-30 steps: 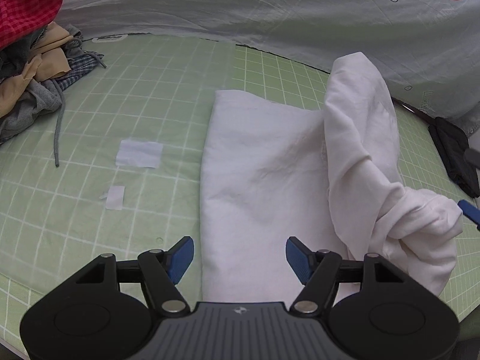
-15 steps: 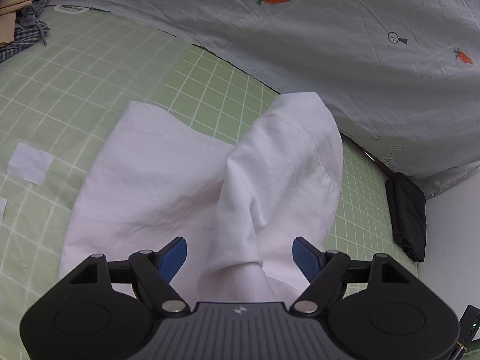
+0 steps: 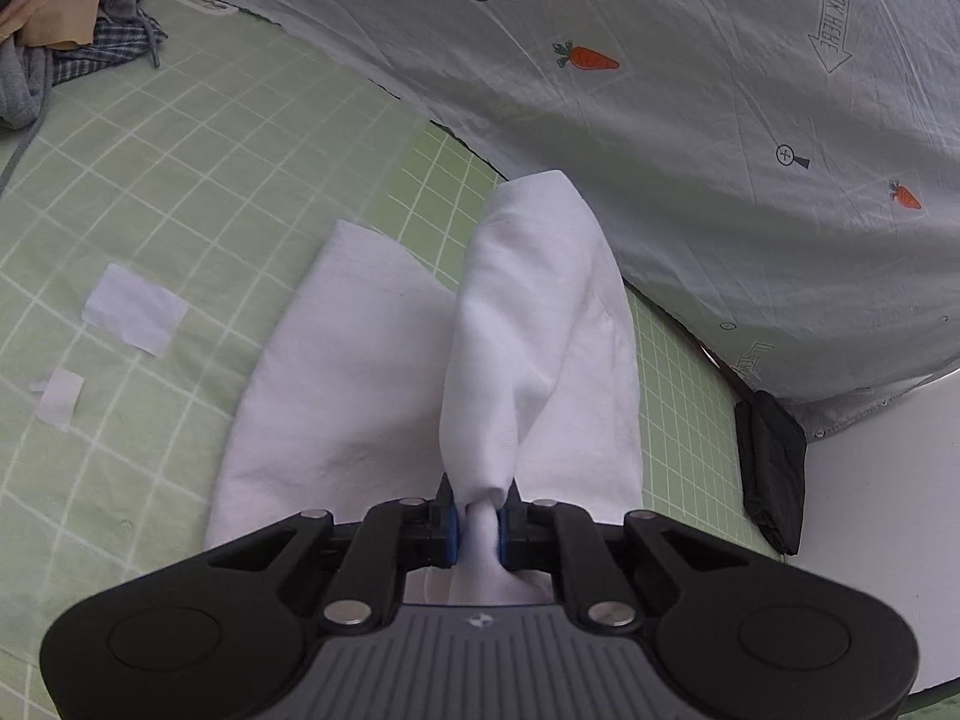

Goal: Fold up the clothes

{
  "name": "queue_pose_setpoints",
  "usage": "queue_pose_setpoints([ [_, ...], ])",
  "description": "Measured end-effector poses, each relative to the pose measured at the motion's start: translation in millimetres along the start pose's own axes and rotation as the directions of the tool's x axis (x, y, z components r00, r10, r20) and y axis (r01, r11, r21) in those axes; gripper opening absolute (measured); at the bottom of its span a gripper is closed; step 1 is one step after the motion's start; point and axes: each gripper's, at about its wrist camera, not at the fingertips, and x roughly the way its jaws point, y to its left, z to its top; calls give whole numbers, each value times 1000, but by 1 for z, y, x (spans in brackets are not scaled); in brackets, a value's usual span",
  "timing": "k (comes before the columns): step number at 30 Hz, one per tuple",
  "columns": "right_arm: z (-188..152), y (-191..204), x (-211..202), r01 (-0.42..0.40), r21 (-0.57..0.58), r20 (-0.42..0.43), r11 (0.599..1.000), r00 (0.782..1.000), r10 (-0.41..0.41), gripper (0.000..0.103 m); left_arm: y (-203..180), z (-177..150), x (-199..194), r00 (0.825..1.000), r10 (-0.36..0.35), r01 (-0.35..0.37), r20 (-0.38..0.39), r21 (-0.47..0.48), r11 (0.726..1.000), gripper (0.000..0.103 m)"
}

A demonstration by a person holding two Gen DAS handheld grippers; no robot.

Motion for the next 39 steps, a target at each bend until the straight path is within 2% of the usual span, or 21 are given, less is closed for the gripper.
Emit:
queue_pose_setpoints([
  [2,-8,13,-4,-6,-20,2,1000,1000,6,97,23,5,-7,997,71,-70,19,-34,997,16],
  [4,-17,28,-9,-13,-48,1,999,1000,13,97,40,11,-11,987,161,-160,13,-48,986,22],
  [5,-22,35,-12,-16,-61,0,998,1000,16,97,45,13,-15,984,179,-178,19,-44,983,22],
  [7,-33,49,-16,-26,-87,-7,996,1000,25,97,52,16,-26,981,192,-191,42,-29,981,29],
  [8,-38,55,-17,-32,-96,-12,995,999,31,97,52,17,-30,982,182,-181,48,-17,983,31],
  [10,-44,65,-20,-40,-108,-14,993,999,39,97,48,20,-35,986,156,-157,53,27,987,43],
  [12,-47,75,-23,-38,-113,-3,993,999,38,97,38,20,-32,989,144,-148,46,97,984,48],
  [18,-56,96,-33,-32,-107,28,994,999,35,96,-2,6,-12,992,127,-113,-25,308,945,50],
  [20,-60,92,-40,-69,-65,34,995,997,71,95,-10,-7,-8,989,131,-99,-63,373,923,50],
  [23,-69,88,-50,-148,-32,30,988,988,149,95,-7,-27,-7,980,162,-99,-114,426,899,50],
  [26,-86,97,-54,-145,-73,5,987,989,145,95,3,-49,-11,968,207,-117,-141,479,870,50],
  [29,-103,100,-54,-149,-86,-40,985,989,146,95,16,-66,-15,958,238,-131,-160,494,859,51],
  [33,-130,96,-47,-145,-77,-118,986,984,136,95,29,-80,-19,953,251,-137,-172,493,859,58],
  [36,-147,90,-39,-118,-71,-171,990,980,105,94,37,-85,-18,949,247,-135,-195,455,880,61],
  [39,-149,87,-45,-124,-63,-150,990,982,113,94,44,-86,-21,951,226,-123,-211,413,902,61],
])
